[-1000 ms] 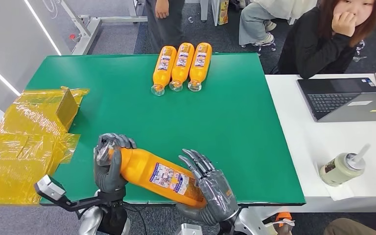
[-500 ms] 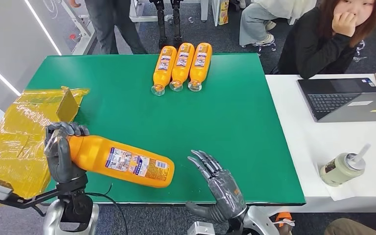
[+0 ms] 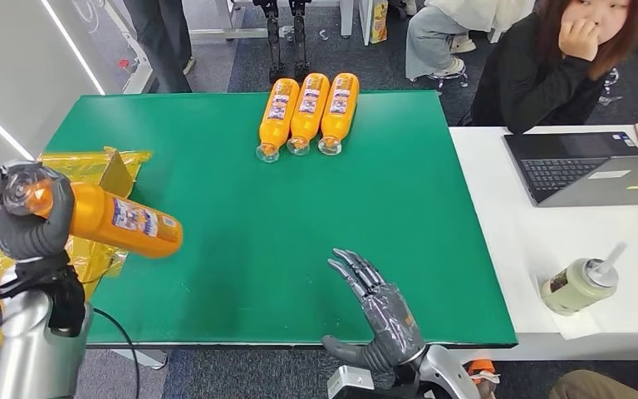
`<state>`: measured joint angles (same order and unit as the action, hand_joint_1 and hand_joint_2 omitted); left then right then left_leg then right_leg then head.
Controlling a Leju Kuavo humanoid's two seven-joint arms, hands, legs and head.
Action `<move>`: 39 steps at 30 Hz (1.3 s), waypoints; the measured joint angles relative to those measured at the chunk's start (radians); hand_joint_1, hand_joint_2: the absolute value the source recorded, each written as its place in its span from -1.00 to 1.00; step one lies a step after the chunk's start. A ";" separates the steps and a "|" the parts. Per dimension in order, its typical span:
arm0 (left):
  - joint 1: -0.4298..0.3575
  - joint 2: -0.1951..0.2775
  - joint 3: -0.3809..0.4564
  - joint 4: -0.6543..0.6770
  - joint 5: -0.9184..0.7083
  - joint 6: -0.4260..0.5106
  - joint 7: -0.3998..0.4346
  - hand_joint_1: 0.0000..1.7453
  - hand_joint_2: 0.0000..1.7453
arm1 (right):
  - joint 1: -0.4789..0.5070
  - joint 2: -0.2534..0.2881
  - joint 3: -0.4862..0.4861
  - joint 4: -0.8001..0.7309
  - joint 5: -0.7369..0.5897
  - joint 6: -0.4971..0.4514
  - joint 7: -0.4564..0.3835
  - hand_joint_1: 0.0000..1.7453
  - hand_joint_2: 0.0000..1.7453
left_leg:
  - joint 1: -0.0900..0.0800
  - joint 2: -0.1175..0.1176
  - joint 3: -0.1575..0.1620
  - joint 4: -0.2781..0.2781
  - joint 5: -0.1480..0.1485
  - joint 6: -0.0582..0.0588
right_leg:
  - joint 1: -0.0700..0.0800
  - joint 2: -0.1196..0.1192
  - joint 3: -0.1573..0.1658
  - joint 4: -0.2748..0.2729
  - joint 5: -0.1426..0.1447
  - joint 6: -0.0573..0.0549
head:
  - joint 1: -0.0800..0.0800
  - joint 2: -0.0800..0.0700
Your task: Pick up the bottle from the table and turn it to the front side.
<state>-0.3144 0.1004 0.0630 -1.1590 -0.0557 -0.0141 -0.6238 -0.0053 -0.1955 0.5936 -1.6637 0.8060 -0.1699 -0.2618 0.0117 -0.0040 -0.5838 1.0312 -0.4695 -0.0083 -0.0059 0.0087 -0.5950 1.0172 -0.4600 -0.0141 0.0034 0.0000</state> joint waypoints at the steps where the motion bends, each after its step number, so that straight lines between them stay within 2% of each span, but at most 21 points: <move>1: -0.024 0.020 0.004 0.026 -0.037 0.031 -0.004 0.88 1.00 | -0.001 -0.004 0.000 0.001 -0.005 -0.001 0.000 -1.00 1.00 | 0.000 0.000 0.000 0.000 0.000 0.000 | 0.000 0.000 0.000 0.000 0.000 0.000 | 0.000 0.000; 4: -0.059 0.053 0.006 0.067 -0.100 0.084 -0.009 0.92 1.00 | -0.001 -0.012 0.000 0.002 -0.016 -0.004 0.000 -1.00 1.00 | 0.000 0.000 0.000 0.000 0.000 0.000 | 0.000 0.000 0.000 0.000 0.000 -0.001 | 0.000 0.000; 7: -0.062 0.056 0.006 0.072 -0.108 0.091 -0.010 0.92 1.00 | -0.001 -0.013 0.000 0.002 -0.017 -0.004 0.000 -1.00 1.00 | 0.000 0.000 0.000 0.000 0.000 0.000 | 0.000 0.000 0.000 0.000 0.000 -0.001 | 0.000 0.000; 11: -0.187 0.196 0.004 0.215 -0.303 0.222 -0.005 0.93 1.00 | 0.007 -0.058 0.000 -0.010 -0.051 -0.012 -0.003 -1.00 1.00 | 0.000 0.003 -0.001 0.000 0.000 -0.001 | 0.000 0.003 -0.003 0.001 0.001 -0.001 | 0.000 0.000; 17: -0.217 0.267 -0.052 0.303 -0.598 0.343 0.121 0.92 1.00 | 0.000 -0.076 0.000 -0.010 -0.087 -0.009 -0.004 -1.00 1.00 | 0.000 0.004 -0.001 0.000 0.000 -0.001 | 0.000 0.004 -0.003 0.001 0.001 -0.002 | 0.000 0.000; 20: -0.219 0.294 -0.088 0.346 -0.707 0.345 0.180 0.88 1.00 | -0.011 -0.089 0.000 -0.010 -0.113 0.001 -0.004 -1.00 1.00 | 0.000 0.005 -0.001 0.000 0.000 -0.001 | 0.000 0.005 -0.004 0.001 0.001 -0.002 | 0.000 0.000; 23: -0.226 0.301 -0.122 0.410 -0.810 0.350 0.243 0.80 1.00 | -0.022 -0.095 0.000 -0.011 -0.121 0.013 -0.002 -1.00 1.00 | 0.000 0.005 -0.001 0.000 0.000 -0.001 | 0.000 0.005 -0.004 0.001 0.001 -0.002 | 0.000 0.000; 24: -0.228 0.301 -0.136 0.437 -0.848 0.356 0.265 0.74 1.00 | -0.024 -0.095 0.000 -0.012 -0.120 0.016 0.001 -1.00 1.00 | 0.000 0.005 -0.001 0.000 0.000 -0.001 | 0.000 0.005 -0.004 0.001 0.001 -0.002 | 0.000 0.000; 28: -0.228 0.291 -0.194 0.541 -0.982 0.388 0.348 -0.93 1.00 | -0.020 -0.099 0.000 -0.023 -0.118 0.018 0.007 -1.00 1.00 | 0.000 0.005 -0.001 0.000 0.000 -0.001 | 0.000 0.005 -0.004 0.000 0.001 -0.002 | 0.000 0.000; 29: -0.227 0.288 -0.206 0.564 -1.006 0.393 0.365 -1.00 1.00 | -0.015 -0.104 0.000 -0.027 -0.118 0.016 0.007 -1.00 1.00 | 0.000 0.005 -0.001 0.000 0.000 -0.001 | 0.000 0.005 -0.004 0.000 0.001 -0.002 | 0.000 0.000; 33: -0.223 0.277 -0.240 0.641 -1.053 0.400 0.398 -1.00 1.00 | 0.008 -0.126 -0.001 -0.039 -0.119 0.008 0.002 -1.00 1.00 | 0.000 0.005 -0.002 0.000 0.000 -0.001 | 0.000 0.005 -0.004 0.000 0.001 -0.002 | 0.000 0.000; 39: -0.218 0.263 -0.262 0.708 -1.062 0.398 0.400 -1.00 1.00 | 0.011 -0.139 -0.002 -0.041 -0.125 0.012 -0.006 -1.00 1.00 | 0.000 0.005 -0.002 0.000 0.000 -0.001 | 0.000 0.005 -0.004 0.000 0.001 -0.002 | 0.000 0.000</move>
<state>-0.5326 0.3632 -0.1986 -0.4514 -1.1180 0.3843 -0.2233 0.0058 -0.3344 0.5917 -1.7048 0.6806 -0.1582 -0.2673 0.0116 0.0006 -0.5860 1.0312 -0.4697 -0.0092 -0.0059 0.0137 -0.5994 1.0176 -0.4587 -0.0162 0.0037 0.0000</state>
